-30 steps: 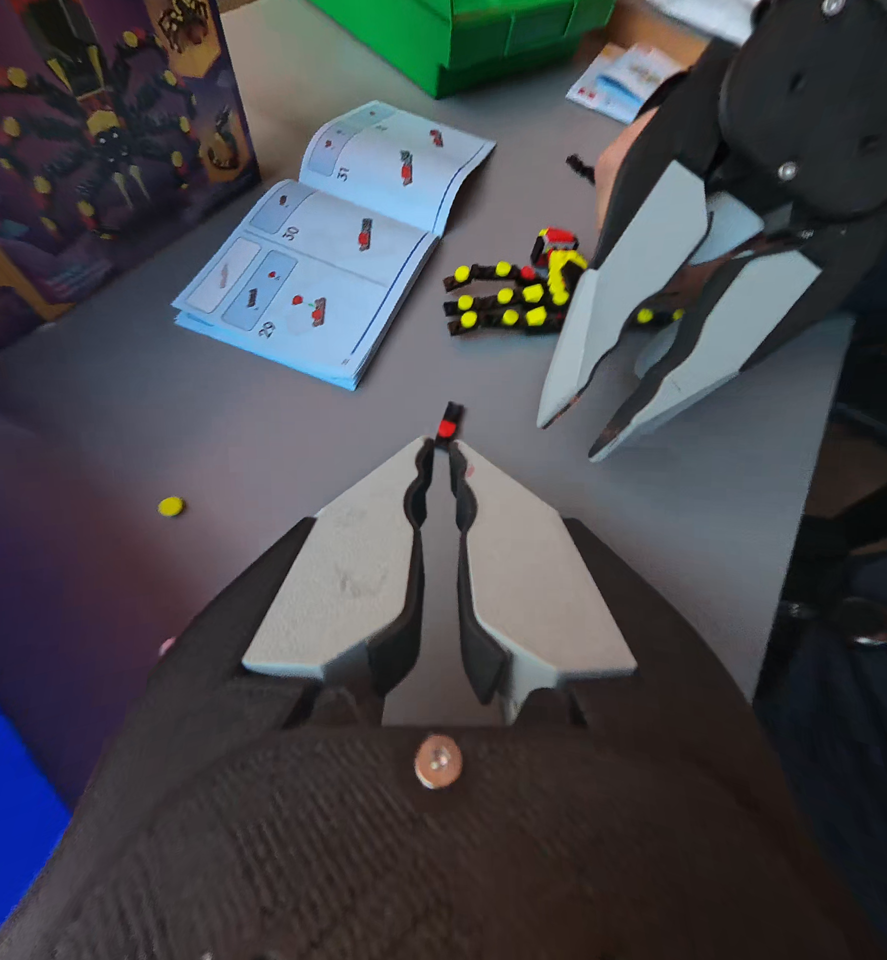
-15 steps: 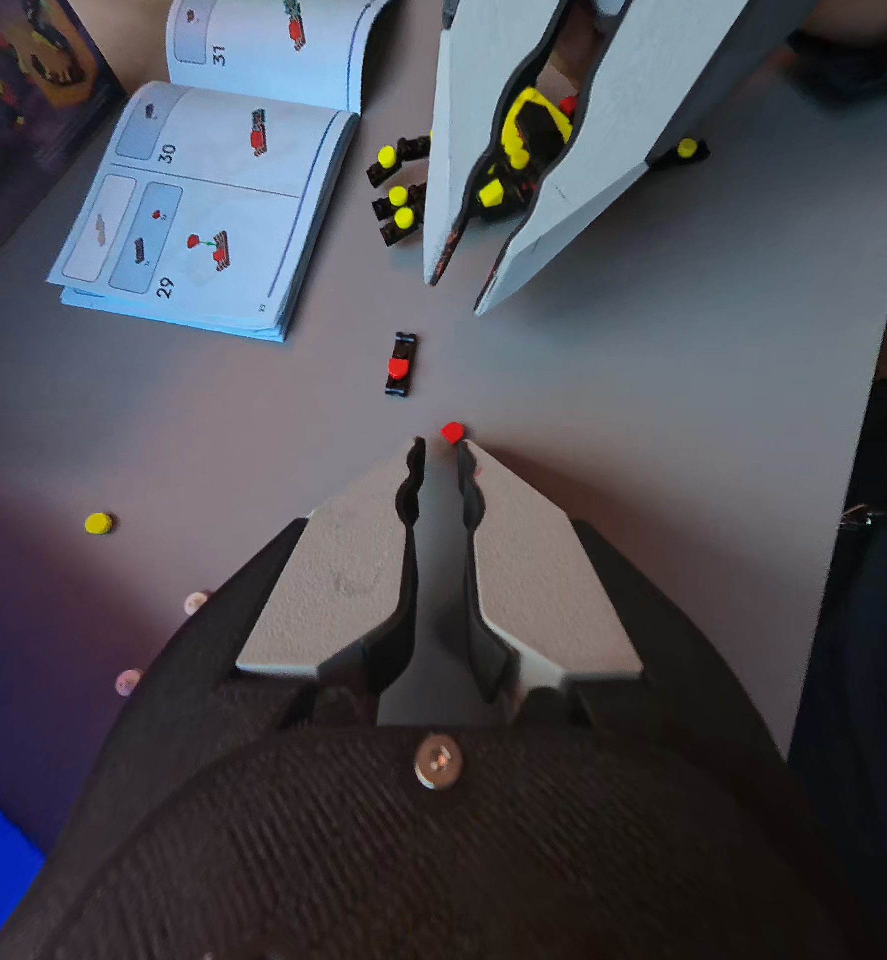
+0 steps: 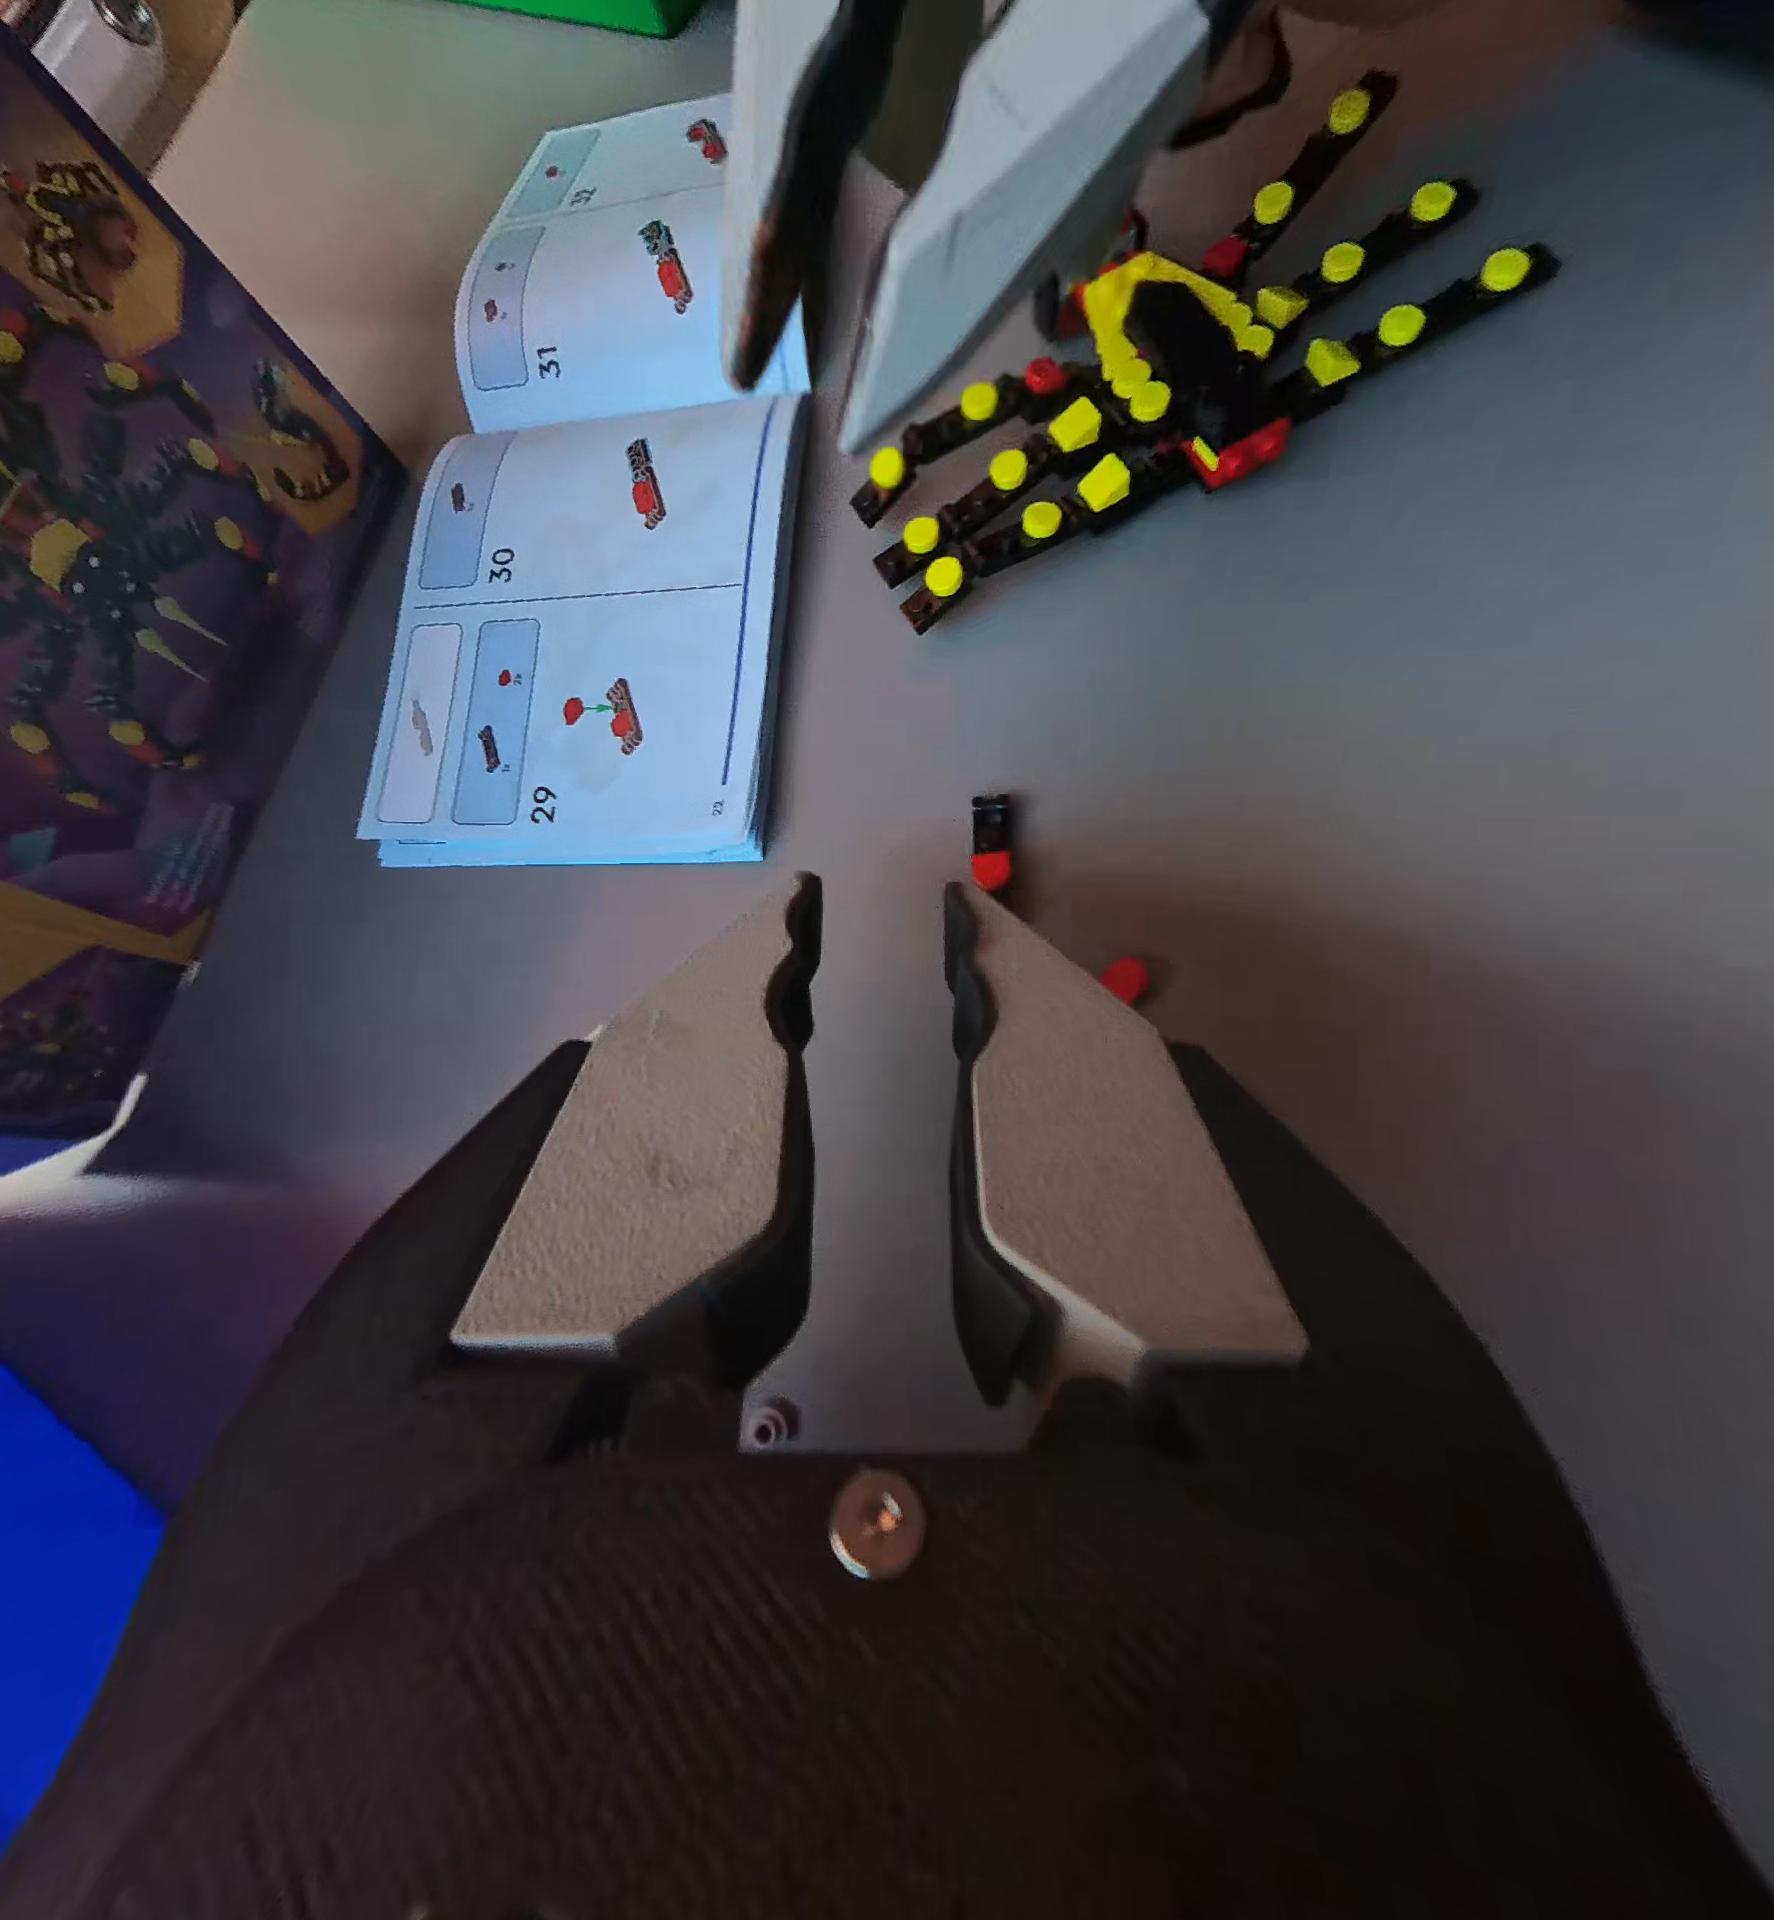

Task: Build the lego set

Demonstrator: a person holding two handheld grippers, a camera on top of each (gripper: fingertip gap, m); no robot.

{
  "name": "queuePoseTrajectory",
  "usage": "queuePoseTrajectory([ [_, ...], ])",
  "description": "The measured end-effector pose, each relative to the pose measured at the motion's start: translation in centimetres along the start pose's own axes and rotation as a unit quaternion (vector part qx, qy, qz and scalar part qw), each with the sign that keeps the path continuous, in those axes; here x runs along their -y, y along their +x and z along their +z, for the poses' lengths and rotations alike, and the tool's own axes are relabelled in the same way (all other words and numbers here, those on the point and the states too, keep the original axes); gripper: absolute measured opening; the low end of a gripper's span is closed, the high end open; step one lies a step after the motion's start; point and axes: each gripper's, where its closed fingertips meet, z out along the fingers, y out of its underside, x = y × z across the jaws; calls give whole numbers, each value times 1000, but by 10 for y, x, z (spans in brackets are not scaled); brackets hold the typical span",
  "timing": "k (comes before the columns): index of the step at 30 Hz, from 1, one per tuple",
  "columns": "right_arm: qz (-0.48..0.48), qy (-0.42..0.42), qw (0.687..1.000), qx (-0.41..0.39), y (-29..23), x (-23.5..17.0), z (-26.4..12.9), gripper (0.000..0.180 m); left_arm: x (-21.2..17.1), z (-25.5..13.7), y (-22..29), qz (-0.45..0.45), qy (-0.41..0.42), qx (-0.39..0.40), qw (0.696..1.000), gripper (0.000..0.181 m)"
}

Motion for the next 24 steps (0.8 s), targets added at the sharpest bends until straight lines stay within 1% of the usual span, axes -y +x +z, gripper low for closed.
queuePoseTrajectory([
  [1,3,13,1000,-18,9,1,-4,16,2,0,-1,1,8,7,1000,23],
  [4,13,52,997,-60,29,2,-17,17,22,-4,5,-17,78,3,997,24],
  [6,15,62,994,-93,39,0,-22,18,28,-6,10,-33,118,-7,992,23],
  [9,14,81,988,-128,47,3,-31,17,28,-11,6,1,138,1,990,19],
  [13,27,122,980,-155,52,7,-43,15,34,-20,5,12,175,8,984,13],
  [15,41,130,976,-170,55,7,-49,15,34,-19,4,25,176,20,984,13],
  [18,50,129,977,-163,51,4,-47,15,33,-18,3,26,169,25,985,14],
  [20,36,121,980,-155,45,7,-44,17,29,-20,1,19,159,37,986,14],
  [24,-27,103,982,-155,32,14,-42,18,22,-18,-4,-4,136,35,990,16],
])
